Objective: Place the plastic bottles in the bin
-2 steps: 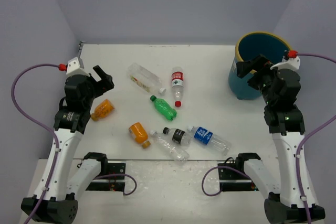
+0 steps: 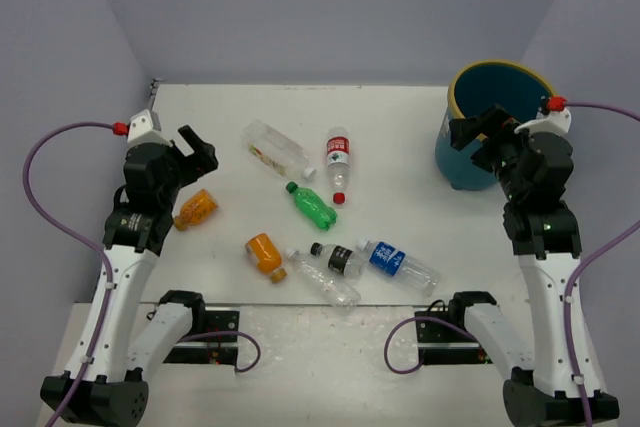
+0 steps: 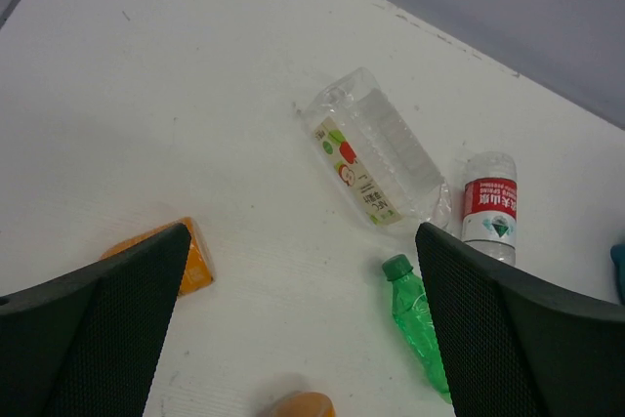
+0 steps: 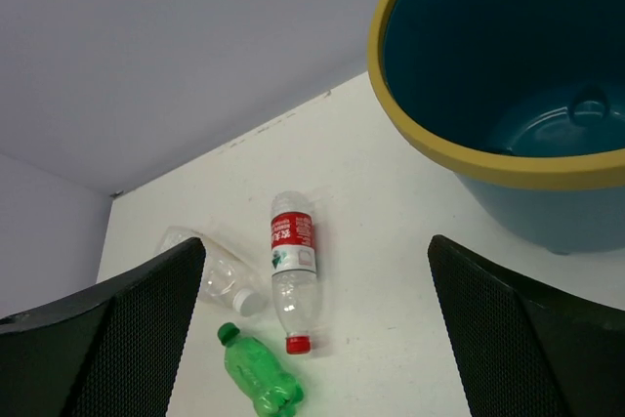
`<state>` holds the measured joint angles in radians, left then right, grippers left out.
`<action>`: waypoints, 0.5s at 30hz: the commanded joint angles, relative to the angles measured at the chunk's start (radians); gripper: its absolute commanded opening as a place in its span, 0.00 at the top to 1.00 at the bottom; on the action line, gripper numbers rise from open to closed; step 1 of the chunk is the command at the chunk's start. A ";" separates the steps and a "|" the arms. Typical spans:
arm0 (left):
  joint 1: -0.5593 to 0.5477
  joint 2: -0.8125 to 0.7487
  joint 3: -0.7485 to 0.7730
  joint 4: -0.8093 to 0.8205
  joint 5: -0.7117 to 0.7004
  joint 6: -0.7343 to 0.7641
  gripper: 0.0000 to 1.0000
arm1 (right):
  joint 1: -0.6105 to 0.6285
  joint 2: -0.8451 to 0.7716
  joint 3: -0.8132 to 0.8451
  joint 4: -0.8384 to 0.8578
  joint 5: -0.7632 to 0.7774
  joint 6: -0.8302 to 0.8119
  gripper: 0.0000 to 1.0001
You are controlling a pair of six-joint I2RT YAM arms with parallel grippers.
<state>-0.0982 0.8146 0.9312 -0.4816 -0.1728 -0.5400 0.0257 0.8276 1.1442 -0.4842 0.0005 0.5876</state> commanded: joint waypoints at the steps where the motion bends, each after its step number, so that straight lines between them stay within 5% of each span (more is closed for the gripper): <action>1: 0.008 -0.013 -0.027 0.063 0.044 -0.016 0.00 | -0.003 -0.040 0.008 0.019 -0.144 -0.033 0.01; 6: 0.008 -0.007 -0.056 0.098 0.122 -0.023 0.00 | -0.001 -0.077 -0.077 0.088 -0.204 -0.017 0.01; 12: 0.009 -0.007 -0.057 0.103 0.109 -0.024 0.00 | 0.013 0.068 0.005 -0.124 -0.471 -0.148 0.01; 15: 0.008 -0.008 -0.063 0.104 0.108 -0.026 0.00 | 0.193 0.101 0.012 -0.182 -0.333 -0.215 0.01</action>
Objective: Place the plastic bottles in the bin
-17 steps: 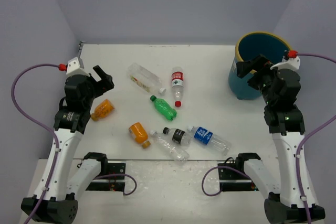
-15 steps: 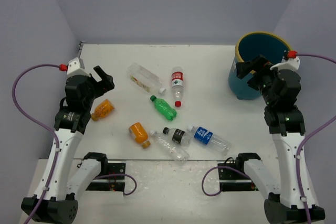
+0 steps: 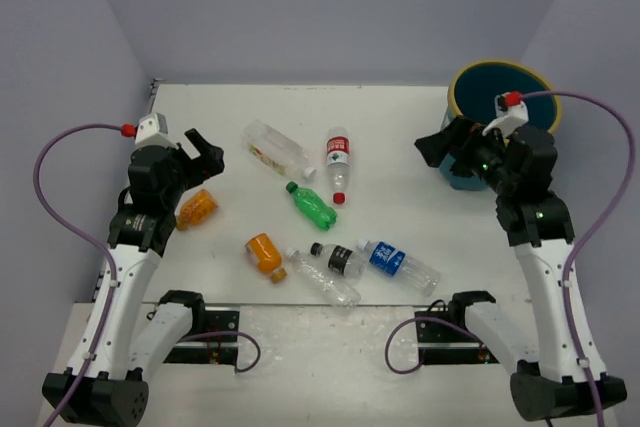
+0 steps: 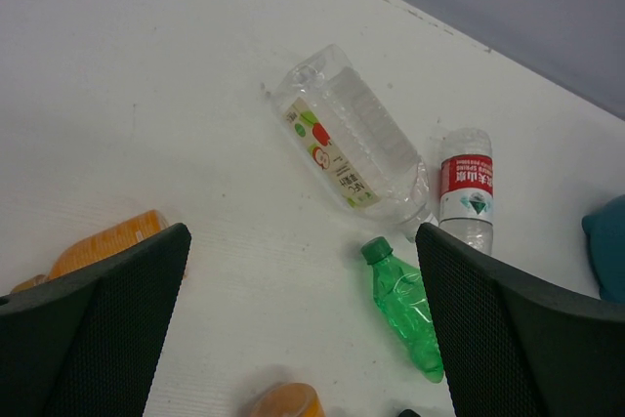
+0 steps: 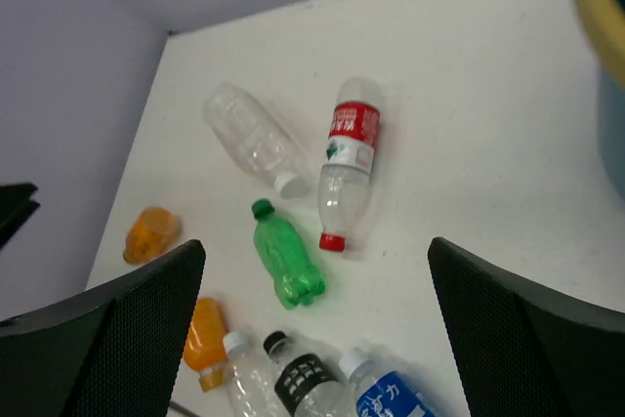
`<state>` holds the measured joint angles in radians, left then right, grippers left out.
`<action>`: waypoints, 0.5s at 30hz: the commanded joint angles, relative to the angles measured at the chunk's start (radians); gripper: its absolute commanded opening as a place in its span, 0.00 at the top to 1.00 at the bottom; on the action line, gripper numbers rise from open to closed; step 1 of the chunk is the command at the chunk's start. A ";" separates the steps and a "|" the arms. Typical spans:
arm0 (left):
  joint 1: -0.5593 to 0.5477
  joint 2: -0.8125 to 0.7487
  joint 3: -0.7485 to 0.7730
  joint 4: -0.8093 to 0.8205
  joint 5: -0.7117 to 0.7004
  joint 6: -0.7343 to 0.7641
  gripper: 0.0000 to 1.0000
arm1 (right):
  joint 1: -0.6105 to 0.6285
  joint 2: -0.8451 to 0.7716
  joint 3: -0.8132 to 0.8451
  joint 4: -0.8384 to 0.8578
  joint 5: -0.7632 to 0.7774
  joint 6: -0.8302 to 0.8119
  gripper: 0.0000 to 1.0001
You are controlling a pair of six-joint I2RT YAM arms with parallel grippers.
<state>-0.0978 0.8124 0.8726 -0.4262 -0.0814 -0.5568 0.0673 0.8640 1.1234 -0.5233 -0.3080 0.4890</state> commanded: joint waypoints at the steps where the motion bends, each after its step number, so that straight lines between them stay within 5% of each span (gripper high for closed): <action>1: 0.007 -0.007 -0.006 0.051 0.021 -0.010 0.00 | 0.251 0.074 0.030 -0.163 0.076 -0.134 0.01; 12: 0.007 0.000 -0.015 0.058 0.038 -0.011 0.00 | 0.750 0.414 -0.014 -0.393 0.465 -0.301 0.01; 15: 0.007 0.002 -0.017 0.058 0.039 -0.011 0.00 | 0.780 0.486 -0.028 -0.406 0.571 -0.328 0.01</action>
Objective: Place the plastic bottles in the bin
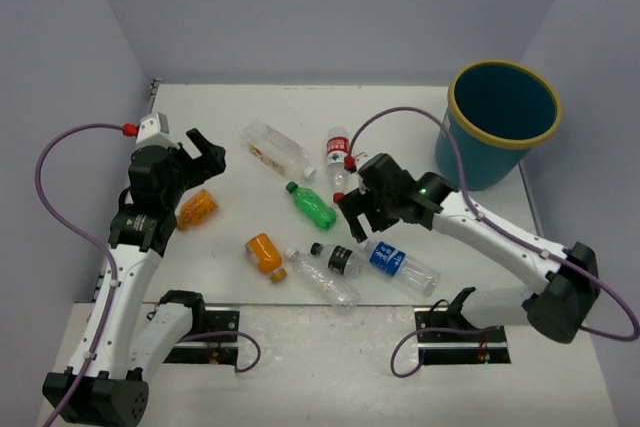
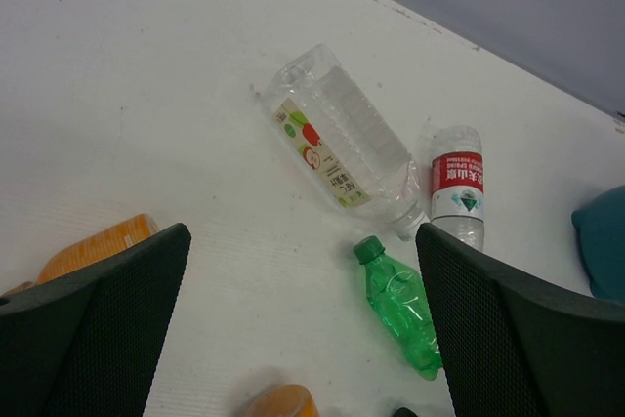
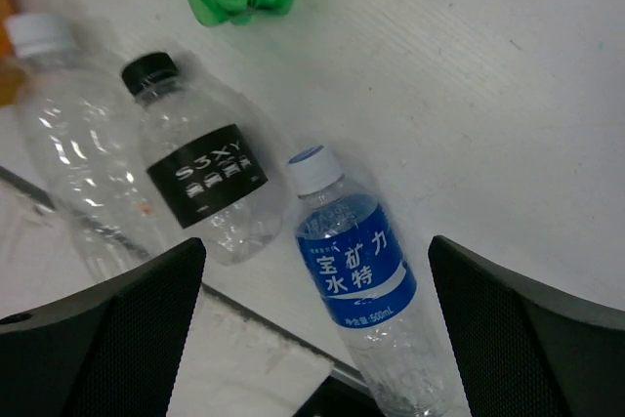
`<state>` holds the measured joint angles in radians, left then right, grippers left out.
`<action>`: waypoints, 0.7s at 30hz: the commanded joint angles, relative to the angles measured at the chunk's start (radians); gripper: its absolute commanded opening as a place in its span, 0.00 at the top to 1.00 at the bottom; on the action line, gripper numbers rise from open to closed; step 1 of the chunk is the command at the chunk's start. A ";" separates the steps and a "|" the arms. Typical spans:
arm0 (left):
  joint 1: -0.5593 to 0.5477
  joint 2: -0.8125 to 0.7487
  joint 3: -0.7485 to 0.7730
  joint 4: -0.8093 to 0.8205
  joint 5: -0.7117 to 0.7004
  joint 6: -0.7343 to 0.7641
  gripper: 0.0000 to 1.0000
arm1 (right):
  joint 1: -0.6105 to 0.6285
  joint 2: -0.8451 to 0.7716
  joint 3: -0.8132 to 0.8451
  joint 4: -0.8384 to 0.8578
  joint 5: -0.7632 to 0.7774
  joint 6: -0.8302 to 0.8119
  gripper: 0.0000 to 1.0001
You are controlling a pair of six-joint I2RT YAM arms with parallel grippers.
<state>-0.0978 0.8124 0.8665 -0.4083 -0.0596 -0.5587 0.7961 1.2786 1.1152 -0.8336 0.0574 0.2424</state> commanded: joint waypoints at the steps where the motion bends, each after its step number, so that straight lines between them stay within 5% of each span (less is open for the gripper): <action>1: 0.007 0.001 -0.010 0.039 0.016 -0.008 0.00 | 0.052 0.080 -0.028 -0.094 0.222 -0.086 0.01; 10: 0.007 0.010 -0.015 0.037 0.013 -0.009 0.00 | 0.054 0.042 -0.097 -0.073 0.117 -0.144 0.01; 21: 0.007 0.010 -0.012 0.024 -0.034 -0.009 0.00 | 0.045 0.254 -0.117 -0.049 0.064 -0.210 0.01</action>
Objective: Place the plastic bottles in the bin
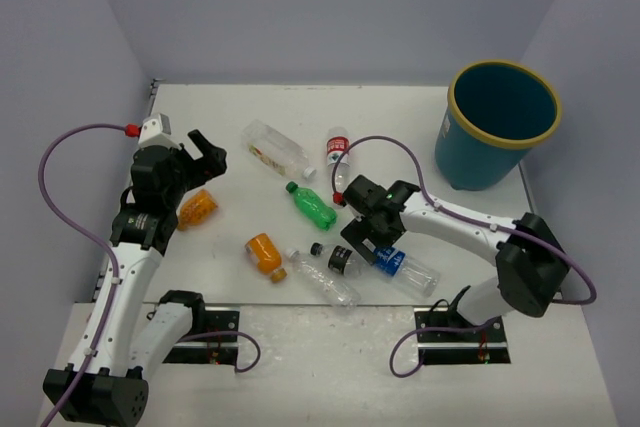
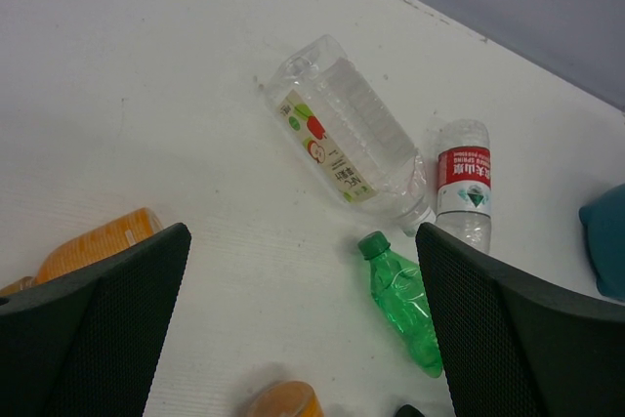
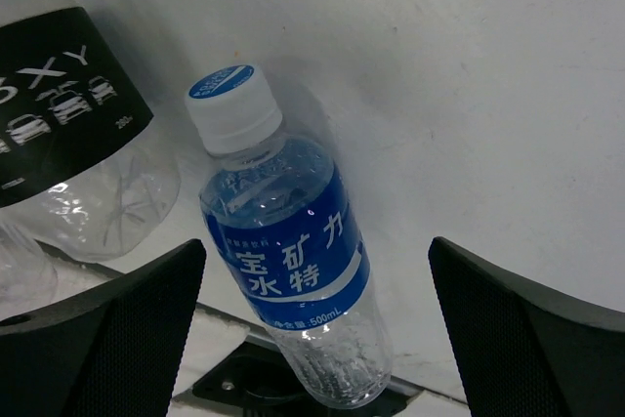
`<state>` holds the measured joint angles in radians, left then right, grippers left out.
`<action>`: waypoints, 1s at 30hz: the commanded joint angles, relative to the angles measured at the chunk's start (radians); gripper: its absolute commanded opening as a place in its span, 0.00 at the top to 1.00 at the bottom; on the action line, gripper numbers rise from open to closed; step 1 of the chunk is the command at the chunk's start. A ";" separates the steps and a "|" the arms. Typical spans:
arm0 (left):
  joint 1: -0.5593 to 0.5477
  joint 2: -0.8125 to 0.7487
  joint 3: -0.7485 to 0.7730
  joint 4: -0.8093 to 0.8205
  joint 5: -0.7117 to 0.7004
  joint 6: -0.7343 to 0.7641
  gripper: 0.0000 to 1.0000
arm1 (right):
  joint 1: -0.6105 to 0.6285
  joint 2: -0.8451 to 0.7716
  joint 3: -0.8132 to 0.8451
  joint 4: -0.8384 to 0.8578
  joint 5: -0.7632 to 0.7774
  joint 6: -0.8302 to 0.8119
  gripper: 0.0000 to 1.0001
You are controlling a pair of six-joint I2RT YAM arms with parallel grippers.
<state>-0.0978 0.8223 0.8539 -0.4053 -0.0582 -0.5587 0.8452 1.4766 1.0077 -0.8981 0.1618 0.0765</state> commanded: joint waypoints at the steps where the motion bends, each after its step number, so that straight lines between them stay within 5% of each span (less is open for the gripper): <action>1: 0.007 0.000 0.003 0.016 -0.057 -0.013 0.00 | -0.006 0.071 -0.012 0.019 -0.047 -0.047 0.01; 7: 0.007 0.006 0.007 0.012 -0.074 -0.019 0.00 | -0.059 0.159 -0.017 0.031 -0.107 -0.066 0.15; 17: 0.007 -0.009 0.005 0.014 -0.080 -0.021 0.00 | -0.108 0.022 0.018 0.019 -0.045 -0.050 0.72; 25: 0.007 0.003 0.013 0.000 -0.073 -0.021 0.00 | -0.124 -0.174 0.222 0.077 0.246 0.177 0.85; 30: 0.007 0.025 0.019 -0.016 -0.046 -0.031 0.00 | -0.158 -0.324 0.319 0.405 0.394 0.056 0.78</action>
<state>-0.0980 0.8316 0.8539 -0.4124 -0.1237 -0.5664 0.7183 1.2799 1.2212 -0.7841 0.3593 0.1645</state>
